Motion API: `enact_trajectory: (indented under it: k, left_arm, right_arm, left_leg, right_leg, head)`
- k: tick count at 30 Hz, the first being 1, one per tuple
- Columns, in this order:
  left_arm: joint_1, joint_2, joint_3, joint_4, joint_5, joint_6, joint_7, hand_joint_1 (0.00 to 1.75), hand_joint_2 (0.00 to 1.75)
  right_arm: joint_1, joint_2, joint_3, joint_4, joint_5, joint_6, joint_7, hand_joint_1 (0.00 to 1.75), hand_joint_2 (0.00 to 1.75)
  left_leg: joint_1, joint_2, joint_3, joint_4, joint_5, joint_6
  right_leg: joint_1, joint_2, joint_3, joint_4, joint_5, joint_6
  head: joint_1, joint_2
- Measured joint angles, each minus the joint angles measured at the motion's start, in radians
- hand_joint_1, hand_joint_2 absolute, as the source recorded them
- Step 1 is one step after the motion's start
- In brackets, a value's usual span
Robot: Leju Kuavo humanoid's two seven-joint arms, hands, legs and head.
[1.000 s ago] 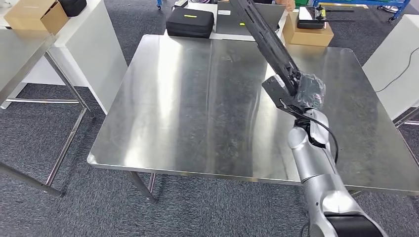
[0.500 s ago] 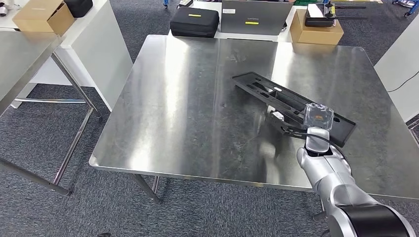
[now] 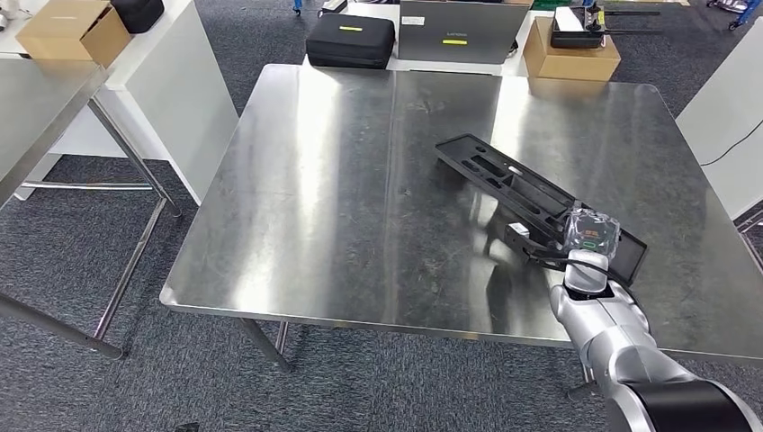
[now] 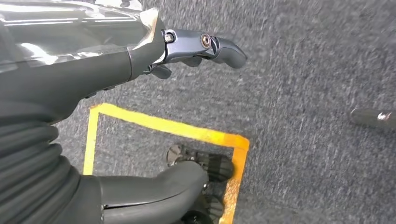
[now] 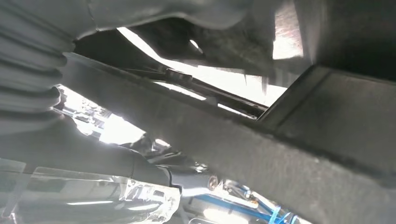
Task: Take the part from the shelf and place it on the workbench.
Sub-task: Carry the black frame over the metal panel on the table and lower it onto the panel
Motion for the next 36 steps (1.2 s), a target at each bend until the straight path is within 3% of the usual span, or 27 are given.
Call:
enact_trajectory:
  k: [13,16,20,22,25,29,32,36]
  left_arm:
    - [0.001,0.006,0.002,0.000,0.010,-0.058,-0.012,0.00,0.00]
    - [0.002,0.007,0.005,0.000,0.016,-0.064,-0.019,0.00,0.00]
    - [0.007,0.010,0.010,0.000,0.013,-0.065,-0.041,0.00,0.00]
    - [0.011,0.011,0.014,0.000,0.010,-0.060,-0.053,0.00,0.00]
    - [0.024,0.011,0.028,0.000,0.017,-0.056,-0.075,0.00,0.00]
    - [0.048,0.013,0.051,0.000,0.036,-0.054,-0.123,0.00,0.00]
    - [0.060,0.016,0.071,0.000,0.050,-0.046,-0.154,0.00,0.00]
    - [0.068,0.017,0.097,0.000,0.059,-0.045,-0.191,0.00,0.00]
  right_arm:
    - [0.017,0.026,-0.045,-0.001,0.006,-0.012,-0.044,0.00,0.00]
    - [0.018,0.042,-0.067,-0.006,-0.005,-0.053,-0.112,0.00,0.00]
    - [0.040,0.085,-0.117,-0.077,-0.077,-0.188,-0.282,0.00,0.00]
    - [0.091,0.110,-0.147,-0.180,-0.172,-0.239,-0.392,0.00,0.00]
    - [0.246,0.146,-0.195,-0.467,-0.352,-0.303,-0.550,0.00,0.00]
    - [0.493,0.176,-0.241,-0.888,-0.505,-0.384,-0.672,0.00,0.00]
    - [0.680,0.190,-0.269,-1.172,-0.671,-0.411,-0.791,0.00,0.00]
    - [0.886,0.206,-0.313,-1.441,-0.914,-0.404,-0.940,0.00,0.00]
  left_leg:
    - [-0.005,-0.001,0.000,0.001,0.000,0.000]
    - [-0.005,0.000,0.000,0.001,0.000,0.000]
    - [-0.005,0.000,0.000,0.001,0.000,0.000]
    - [-0.004,-0.002,0.000,0.001,0.000,0.000]
    - [-0.003,-0.008,0.000,0.001,-0.001,-0.001]
    - [-0.003,-0.011,0.001,0.001,-0.006,-0.004]
    - [-0.004,-0.010,0.003,0.001,-0.010,-0.003]
    - [-0.005,-0.009,0.006,0.001,-0.015,-0.004]
  right_leg:
    - [-0.005,0.000,0.001,0.000,0.000,0.000]
    - [-0.005,0.000,0.001,0.000,0.000,0.000]
    - [-0.004,0.000,0.001,0.000,0.000,0.000]
    - [-0.004,-0.001,0.001,0.000,-0.001,0.000]
    - [-0.003,-0.007,0.003,0.000,-0.004,-0.003]
    - [-0.004,-0.011,0.004,-0.001,-0.009,-0.005]
    - [-0.004,-0.010,0.006,-0.001,-0.012,-0.004]
    - [-0.004,-0.008,0.008,-0.001,-0.015,-0.006]
  head:
    - [0.000,0.000]
    - [0.000,0.000]
    - [0.000,0.000]
    - [-0.001,0.000]
    - [-0.001,0.000]
    - [0.000,0.000]
    - [0.000,0.000]
    - [0.000,0.000]
